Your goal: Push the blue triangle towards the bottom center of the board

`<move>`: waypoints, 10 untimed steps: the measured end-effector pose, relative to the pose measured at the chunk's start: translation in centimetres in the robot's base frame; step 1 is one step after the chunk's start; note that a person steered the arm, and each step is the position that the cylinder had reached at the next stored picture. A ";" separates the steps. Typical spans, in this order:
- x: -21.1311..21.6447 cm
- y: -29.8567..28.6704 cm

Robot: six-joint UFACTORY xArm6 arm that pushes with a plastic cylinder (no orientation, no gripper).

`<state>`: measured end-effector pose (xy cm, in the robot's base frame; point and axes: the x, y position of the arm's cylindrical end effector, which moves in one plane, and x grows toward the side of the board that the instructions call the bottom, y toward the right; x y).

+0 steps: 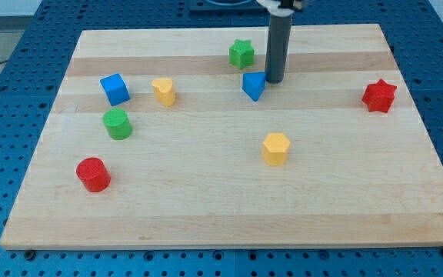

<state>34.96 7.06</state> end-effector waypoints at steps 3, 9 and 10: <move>-1.6 -3.9; 1.1 -8.3; 3.7 -9.6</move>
<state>38.62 -2.57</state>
